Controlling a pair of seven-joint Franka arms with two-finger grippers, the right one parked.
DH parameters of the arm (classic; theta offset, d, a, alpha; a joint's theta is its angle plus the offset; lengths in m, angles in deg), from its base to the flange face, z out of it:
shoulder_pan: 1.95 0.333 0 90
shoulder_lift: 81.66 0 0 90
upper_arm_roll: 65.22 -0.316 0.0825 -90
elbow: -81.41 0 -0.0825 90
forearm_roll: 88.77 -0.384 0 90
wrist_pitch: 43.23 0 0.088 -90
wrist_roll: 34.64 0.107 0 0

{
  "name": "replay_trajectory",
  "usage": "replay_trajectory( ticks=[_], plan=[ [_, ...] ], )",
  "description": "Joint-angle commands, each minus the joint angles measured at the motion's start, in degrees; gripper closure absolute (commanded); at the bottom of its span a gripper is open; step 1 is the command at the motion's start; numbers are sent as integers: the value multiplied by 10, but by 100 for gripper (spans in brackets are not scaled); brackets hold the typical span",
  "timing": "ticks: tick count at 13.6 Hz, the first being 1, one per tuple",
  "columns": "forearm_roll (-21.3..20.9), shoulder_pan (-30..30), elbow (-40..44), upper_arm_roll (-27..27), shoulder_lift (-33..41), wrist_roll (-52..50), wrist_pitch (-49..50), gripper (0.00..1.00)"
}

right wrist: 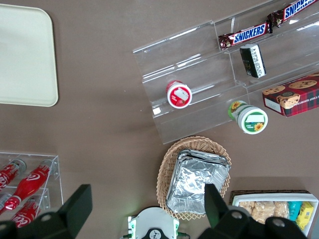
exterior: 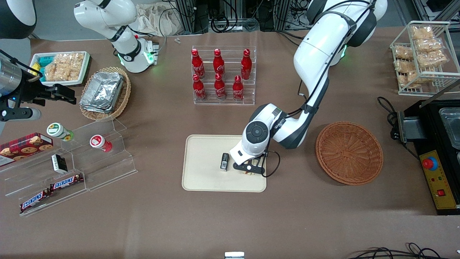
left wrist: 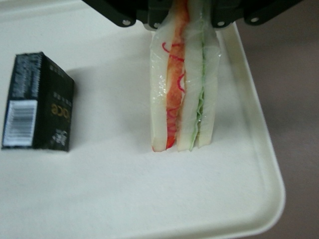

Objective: Place sandwich from basket to tray
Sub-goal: 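Lower the sandwich onto the tray beside the black box and release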

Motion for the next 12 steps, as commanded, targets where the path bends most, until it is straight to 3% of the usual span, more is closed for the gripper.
replay_trajectory(
  ticks=[1, 3, 4, 5, 6, 9, 12],
  plan=[
    [-4, 7, 18, 0, -12, -7, -7, 100],
    [-2, 16, 20, 0, -22, -8, -33, 100],
    [-2, 16, 20, 0, -25, -8, -45, 93],
    [-2, 17, 20, -1, -25, -5, -47, 52],
    [-5, 17, 20, -1, -25, -3, -47, 1],
    [0, 33, 19, 0, -3, -8, -44, 1],
    [0, 46, -44, 0, 93, -16, -25, 1]
  ],
)
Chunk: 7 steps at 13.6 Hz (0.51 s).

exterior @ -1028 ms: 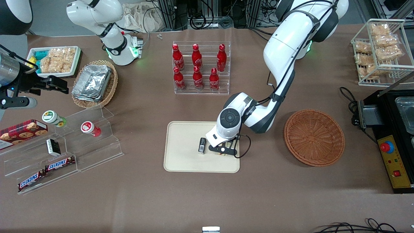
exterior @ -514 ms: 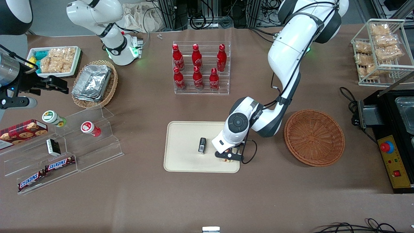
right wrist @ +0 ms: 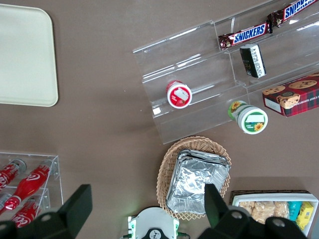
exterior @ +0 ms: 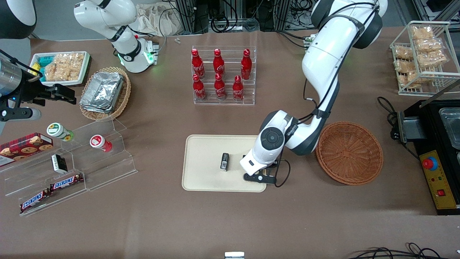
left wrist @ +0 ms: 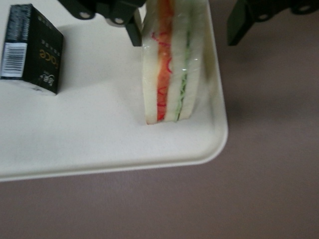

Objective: Place sandwich from basket to tray
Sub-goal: 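Lower the sandwich onto the tray beside the black box and release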

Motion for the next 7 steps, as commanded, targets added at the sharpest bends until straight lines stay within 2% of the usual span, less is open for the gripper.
replay_trajectory(
  ticks=[1, 7],
  plan=[
    [-1, 20, -91, 2, 123, -27, 28, 1],
    [-4, 107, -232, 2, 352, -2, 186, 1]
  ],
)
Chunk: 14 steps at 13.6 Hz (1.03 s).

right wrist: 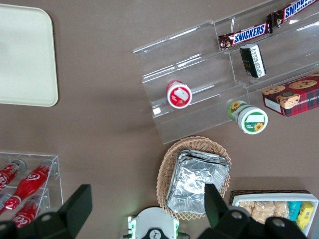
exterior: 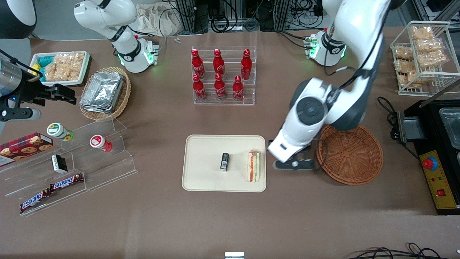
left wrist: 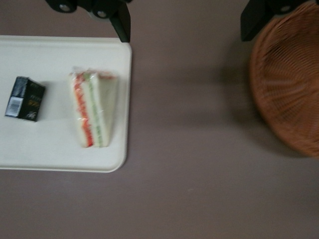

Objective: Place sandwich from basket to tray

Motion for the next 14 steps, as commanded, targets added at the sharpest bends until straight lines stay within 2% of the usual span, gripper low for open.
replay_trajectory(
  ticks=[1, 3, 7, 11, 14],
  plan=[
    [-3, 53, -104, 5, 130, 46, 46, 1],
    [-2, 92, -113, 5, 179, 120, 94, 1],
    [1, 182, -88, 5, 214, 256, 162, 1],
    [2, 217, -56, 5, 194, 287, 165, 1],
    [-2, 218, 10, 6, 133, 304, 182, 0]
  ],
)
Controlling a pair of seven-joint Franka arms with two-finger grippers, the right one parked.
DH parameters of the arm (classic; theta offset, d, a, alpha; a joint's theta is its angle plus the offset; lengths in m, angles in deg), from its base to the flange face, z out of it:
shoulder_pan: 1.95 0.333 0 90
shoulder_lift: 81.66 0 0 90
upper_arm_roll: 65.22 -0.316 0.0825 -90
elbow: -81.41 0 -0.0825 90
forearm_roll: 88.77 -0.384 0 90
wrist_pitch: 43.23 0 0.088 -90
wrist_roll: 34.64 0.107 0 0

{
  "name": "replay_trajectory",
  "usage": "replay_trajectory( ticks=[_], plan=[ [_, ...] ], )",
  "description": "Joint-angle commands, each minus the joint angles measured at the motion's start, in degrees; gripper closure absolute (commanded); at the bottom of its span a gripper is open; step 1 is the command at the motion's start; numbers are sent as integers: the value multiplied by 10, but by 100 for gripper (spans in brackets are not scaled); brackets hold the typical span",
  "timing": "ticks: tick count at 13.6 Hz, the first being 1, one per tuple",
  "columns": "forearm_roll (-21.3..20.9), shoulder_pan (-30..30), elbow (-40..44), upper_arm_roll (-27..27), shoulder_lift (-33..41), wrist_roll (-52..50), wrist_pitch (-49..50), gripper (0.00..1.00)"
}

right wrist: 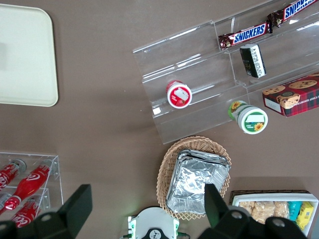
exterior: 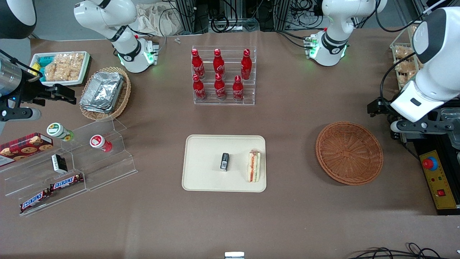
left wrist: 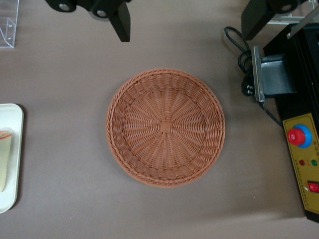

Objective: Place sandwich from basket to tray

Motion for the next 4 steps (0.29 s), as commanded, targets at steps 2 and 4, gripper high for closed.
replay_trajectory(
  ticks=[2, 4],
  plan=[
    [-3, 9, 69, 9, -61, 20, 27, 0],
    [-8, 9, 71, 9, -62, 23, 27, 0]
  ],
)
